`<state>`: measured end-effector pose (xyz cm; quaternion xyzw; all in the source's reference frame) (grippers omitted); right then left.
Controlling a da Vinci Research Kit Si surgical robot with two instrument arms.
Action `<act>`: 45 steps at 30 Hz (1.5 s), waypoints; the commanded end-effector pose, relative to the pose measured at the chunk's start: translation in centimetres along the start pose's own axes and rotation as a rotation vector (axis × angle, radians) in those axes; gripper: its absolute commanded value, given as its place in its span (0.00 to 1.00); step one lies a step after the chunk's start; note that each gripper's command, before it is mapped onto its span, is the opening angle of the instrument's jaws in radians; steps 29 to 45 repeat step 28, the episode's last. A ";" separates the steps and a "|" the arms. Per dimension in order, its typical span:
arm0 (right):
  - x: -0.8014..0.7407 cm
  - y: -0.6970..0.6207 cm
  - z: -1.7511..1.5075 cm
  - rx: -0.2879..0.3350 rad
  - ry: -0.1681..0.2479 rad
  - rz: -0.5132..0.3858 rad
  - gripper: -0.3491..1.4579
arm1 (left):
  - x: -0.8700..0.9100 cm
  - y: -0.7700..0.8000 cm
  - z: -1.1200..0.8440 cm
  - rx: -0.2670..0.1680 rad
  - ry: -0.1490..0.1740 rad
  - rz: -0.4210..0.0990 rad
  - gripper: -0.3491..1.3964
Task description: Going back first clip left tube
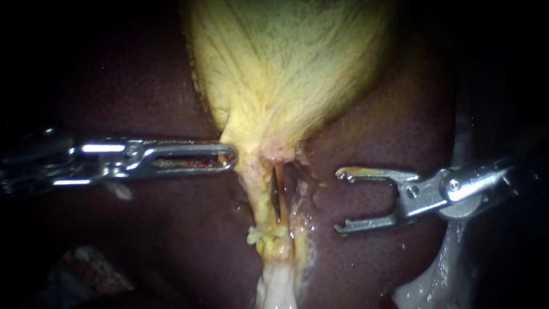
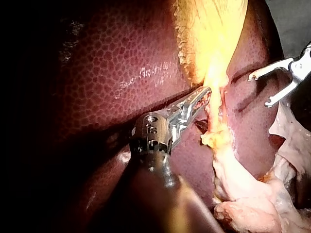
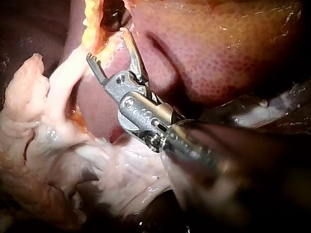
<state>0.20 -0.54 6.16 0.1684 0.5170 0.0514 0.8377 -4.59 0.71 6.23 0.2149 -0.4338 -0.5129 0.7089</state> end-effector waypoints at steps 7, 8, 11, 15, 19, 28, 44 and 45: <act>0.02 0.00 -0.07 0.003 0.001 -0.005 0.52 | 0.12 -0.01 0.34 0.007 0.029 0.009 0.00; 0.02 0.00 -0.07 0.003 0.001 -0.010 0.52 | 0.13 -0.02 0.36 0.009 0.030 0.010 0.00; 0.04 -0.01 -0.08 0.004 0.001 -0.015 0.52 | 0.16 -0.03 0.40 0.009 0.036 0.012 0.00; 0.04 0.00 -0.08 0.003 0.004 -0.015 0.52 | 0.16 -0.03 0.39 0.010 0.036 0.012 0.00; 0.04 0.00 -0.08 0.003 0.003 -0.021 0.52 | 0.16 -0.03 0.39 0.010 0.036 0.012 0.00; 0.05 -0.01 -0.08 0.003 0.003 -0.027 0.52 | 0.15 -0.03 0.38 0.011 0.037 0.012 0.00; 0.05 -0.01 -0.08 0.003 0.003 -0.027 0.52 | 0.15 -0.03 0.38 0.011 0.037 0.012 0.00; 0.05 -0.01 -0.08 0.003 0.003 -0.027 0.52 | 0.15 -0.03 0.38 0.011 0.037 0.012 0.00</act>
